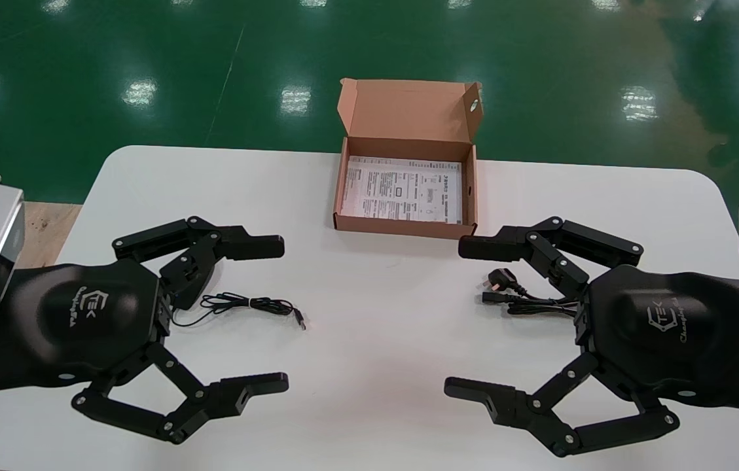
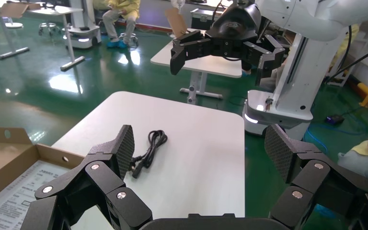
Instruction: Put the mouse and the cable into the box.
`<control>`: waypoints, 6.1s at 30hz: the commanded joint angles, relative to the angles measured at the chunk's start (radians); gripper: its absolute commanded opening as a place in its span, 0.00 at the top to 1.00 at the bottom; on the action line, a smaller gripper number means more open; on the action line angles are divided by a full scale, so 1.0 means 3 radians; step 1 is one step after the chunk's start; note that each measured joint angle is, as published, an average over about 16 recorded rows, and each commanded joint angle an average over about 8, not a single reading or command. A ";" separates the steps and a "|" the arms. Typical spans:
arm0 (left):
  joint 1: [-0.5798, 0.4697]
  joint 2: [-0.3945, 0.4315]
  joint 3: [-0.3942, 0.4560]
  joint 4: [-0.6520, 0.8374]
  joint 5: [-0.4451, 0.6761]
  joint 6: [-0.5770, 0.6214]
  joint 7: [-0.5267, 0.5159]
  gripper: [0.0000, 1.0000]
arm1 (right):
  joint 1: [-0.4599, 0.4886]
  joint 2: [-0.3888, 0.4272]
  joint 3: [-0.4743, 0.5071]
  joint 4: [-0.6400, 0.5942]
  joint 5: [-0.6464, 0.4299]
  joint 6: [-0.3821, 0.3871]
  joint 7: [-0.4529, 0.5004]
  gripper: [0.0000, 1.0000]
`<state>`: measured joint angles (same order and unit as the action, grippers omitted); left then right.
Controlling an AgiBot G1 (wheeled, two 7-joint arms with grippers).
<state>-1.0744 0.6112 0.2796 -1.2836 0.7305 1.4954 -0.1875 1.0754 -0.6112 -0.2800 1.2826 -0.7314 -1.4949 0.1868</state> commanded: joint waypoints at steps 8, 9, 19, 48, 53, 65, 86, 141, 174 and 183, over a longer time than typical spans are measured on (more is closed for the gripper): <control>0.0000 0.0000 0.0000 0.0000 0.0000 0.0000 0.0000 0.00 | 0.0000 0.0000 0.0000 0.0000 0.0000 0.0000 0.0000 0.00; 0.0000 0.0000 0.0000 0.0000 0.0000 0.0000 0.0000 0.00 | 0.0000 0.0000 0.0000 0.0000 0.0000 0.0000 0.0000 0.00; 0.0000 0.0000 0.0000 0.0000 0.0000 0.0000 0.0000 0.00 | 0.0000 0.0000 0.0000 0.0000 0.0000 0.0000 0.0000 0.00; -0.0553 0.0152 0.0509 0.0214 0.0715 0.0275 -0.0021 0.00 | 0.0265 0.0051 -0.0094 -0.0530 -0.0582 -0.0115 -0.0596 0.00; -0.1018 0.0311 0.0879 0.0632 0.1249 0.0271 0.0165 0.00 | 0.0629 0.0032 -0.0327 -0.0955 -0.1188 -0.0268 -0.1288 0.00; -0.1698 0.0862 0.1392 0.2182 0.2139 0.0186 0.1116 0.00 | 0.1244 -0.0158 -0.0955 -0.2000 -0.2031 -0.0271 -0.2430 0.00; -0.2174 0.1539 0.1704 0.3844 0.2713 -0.0343 0.2404 0.00 | 0.1873 -0.0934 -0.1342 -0.3619 -0.2622 0.0496 -0.3368 0.00; -0.2145 0.1690 0.1681 0.4236 0.2694 -0.0795 0.2709 1.00 | 0.1937 -0.1289 -0.1311 -0.4119 -0.2604 0.0934 -0.3459 1.00; -0.3436 0.1432 0.1459 0.3419 0.2513 -0.1099 0.3058 1.00 | 0.2377 -0.1851 -0.1185 -0.3636 -0.2460 0.1603 -0.3397 1.00; -0.3830 0.1635 0.1385 0.3260 0.2450 -0.1250 0.3153 1.00 | 0.2176 -0.2456 -0.1276 -0.3482 -0.2540 0.2166 -0.3581 1.00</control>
<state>-2.2101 1.0914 0.6944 -0.2990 1.4642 1.1204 0.7611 1.7274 -1.3299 -0.6687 0.2403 -1.4894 -0.8522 -0.8759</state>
